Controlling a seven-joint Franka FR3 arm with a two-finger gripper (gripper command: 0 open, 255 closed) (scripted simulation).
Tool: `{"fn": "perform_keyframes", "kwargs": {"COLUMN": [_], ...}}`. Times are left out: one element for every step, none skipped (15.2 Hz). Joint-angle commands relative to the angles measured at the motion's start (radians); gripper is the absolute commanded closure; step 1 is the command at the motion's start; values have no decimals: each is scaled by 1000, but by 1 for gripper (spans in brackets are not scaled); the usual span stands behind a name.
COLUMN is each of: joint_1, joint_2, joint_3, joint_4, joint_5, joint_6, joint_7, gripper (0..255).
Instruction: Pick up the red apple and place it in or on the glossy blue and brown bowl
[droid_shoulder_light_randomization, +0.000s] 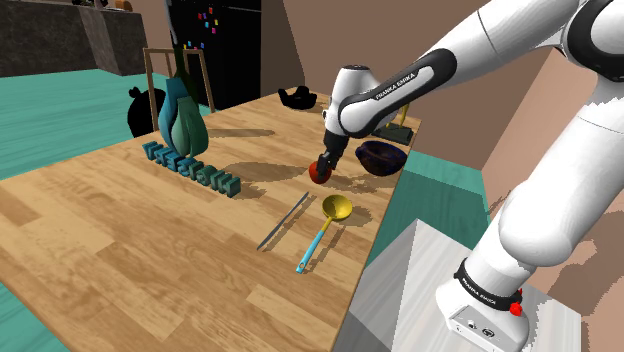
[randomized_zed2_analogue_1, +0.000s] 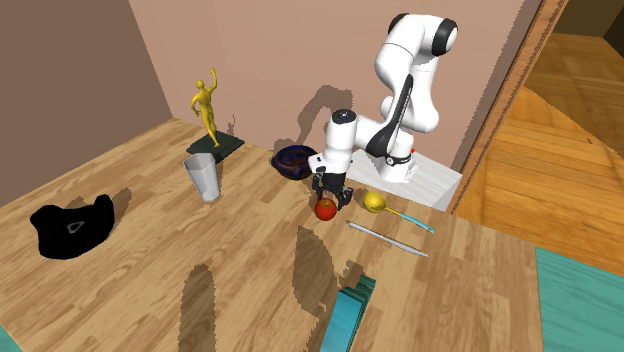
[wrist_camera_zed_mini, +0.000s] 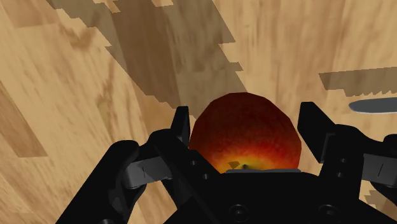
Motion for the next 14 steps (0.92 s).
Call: {"fn": "perform_keyframes", "kwargs": {"joint_1": [0,0,0,0,0,0,0,0,0,0,0,1,1,1], "joint_2": [1,1,1,1,1,-8,-18,-27,-36,-44,-53,-61,-69,-77], "joint_3": [0,0,0,0,0,0,0,0,0,-1,-1,-1,-1,-1], "joint_4": [-1,-1,-1,-1,0,4,9,14,19,25,30,36,42,49], "joint_5": [0,0,0,0,0,1,3,4,5,6,7,8,9,10], "joint_6": [0,0,0,0,0,-14,-28,-42,-56,-70,-84,-98,-112,-126], "joint_7": [0,0,0,0,0,-1,-3,-4,-5,-6,-7,-7,-8,-9], "gripper": [255,255,255,255,255,255,255,255,255,255,255,255,255,255]}}
